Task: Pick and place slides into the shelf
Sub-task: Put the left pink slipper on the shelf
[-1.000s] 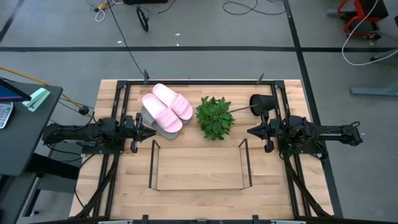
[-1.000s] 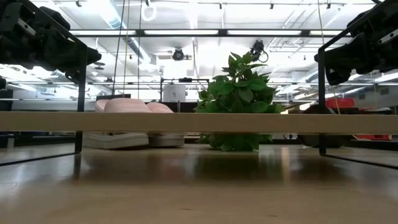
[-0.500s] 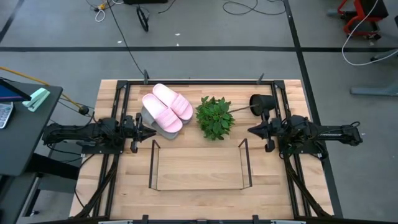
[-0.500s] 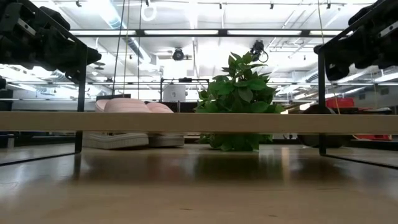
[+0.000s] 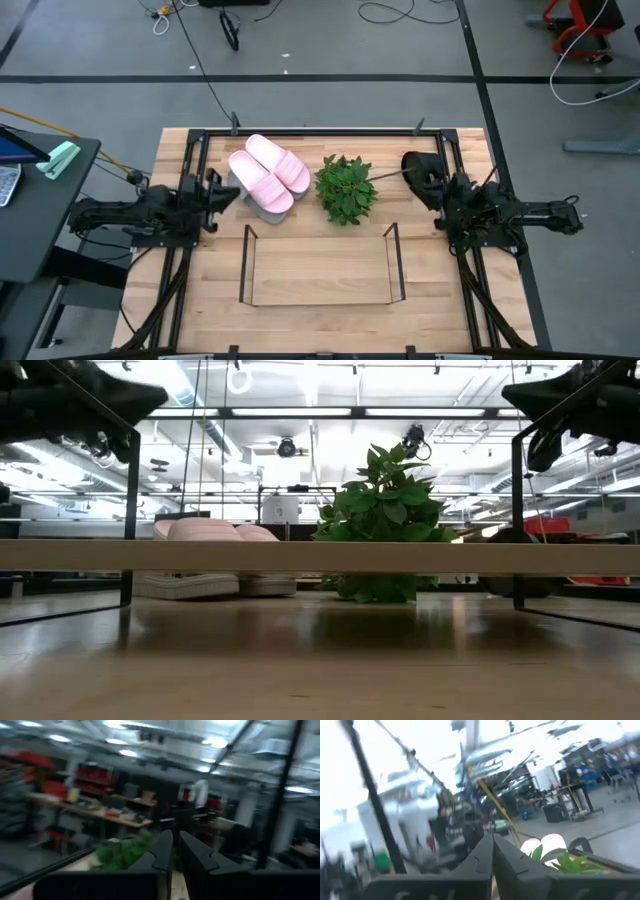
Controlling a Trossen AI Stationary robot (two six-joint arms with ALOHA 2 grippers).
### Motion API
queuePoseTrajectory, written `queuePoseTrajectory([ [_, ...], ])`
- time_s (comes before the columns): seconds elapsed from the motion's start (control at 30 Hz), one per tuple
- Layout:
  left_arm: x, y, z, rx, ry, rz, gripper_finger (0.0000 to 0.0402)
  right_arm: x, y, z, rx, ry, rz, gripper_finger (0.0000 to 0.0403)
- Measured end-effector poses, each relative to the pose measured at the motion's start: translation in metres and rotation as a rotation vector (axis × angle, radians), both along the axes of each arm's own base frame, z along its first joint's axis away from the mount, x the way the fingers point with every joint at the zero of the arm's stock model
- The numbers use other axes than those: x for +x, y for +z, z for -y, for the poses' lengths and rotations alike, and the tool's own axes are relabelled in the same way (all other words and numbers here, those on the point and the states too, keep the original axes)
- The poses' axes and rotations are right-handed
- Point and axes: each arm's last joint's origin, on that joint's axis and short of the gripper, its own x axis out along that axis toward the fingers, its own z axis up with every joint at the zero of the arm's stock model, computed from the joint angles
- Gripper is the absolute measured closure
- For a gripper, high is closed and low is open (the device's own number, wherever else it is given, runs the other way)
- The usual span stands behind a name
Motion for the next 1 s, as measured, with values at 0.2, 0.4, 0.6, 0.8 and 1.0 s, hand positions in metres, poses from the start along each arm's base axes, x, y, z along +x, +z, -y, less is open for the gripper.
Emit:
queuePoseTrajectory([
  [0.2, 0.001, 0.029, -0.002, -0.037, 0.048, 0.001, 0.0383, -0.005, 0.020, 0.000, 0.064, 0.015, 0.087, 0.0389],
  [0.4, 0.023, 0.062, -0.002, -0.004, 0.067, -0.186, 0.0390, -0.002, 0.056, 0.000, -0.071, -0.033, 0.046, 0.0389],
  [0.6, 0.054, 0.104, 0.000, 0.008, 0.040, -0.298, 0.0384, 0.020, 0.096, 0.000, -0.154, -0.013, -0.112, 0.0389],
  [0.8, 0.073, 0.156, -0.003, 0.018, 0.059, -0.421, 0.0392, 0.043, 0.145, 0.001, -0.167, -0.009, -0.296, 0.0389],
  [1.0, 0.079, 0.207, -0.016, -0.011, 0.130, -0.592, 0.0396, 0.063, 0.178, 0.014, -0.140, -0.018, -0.531, 0.0389],
])
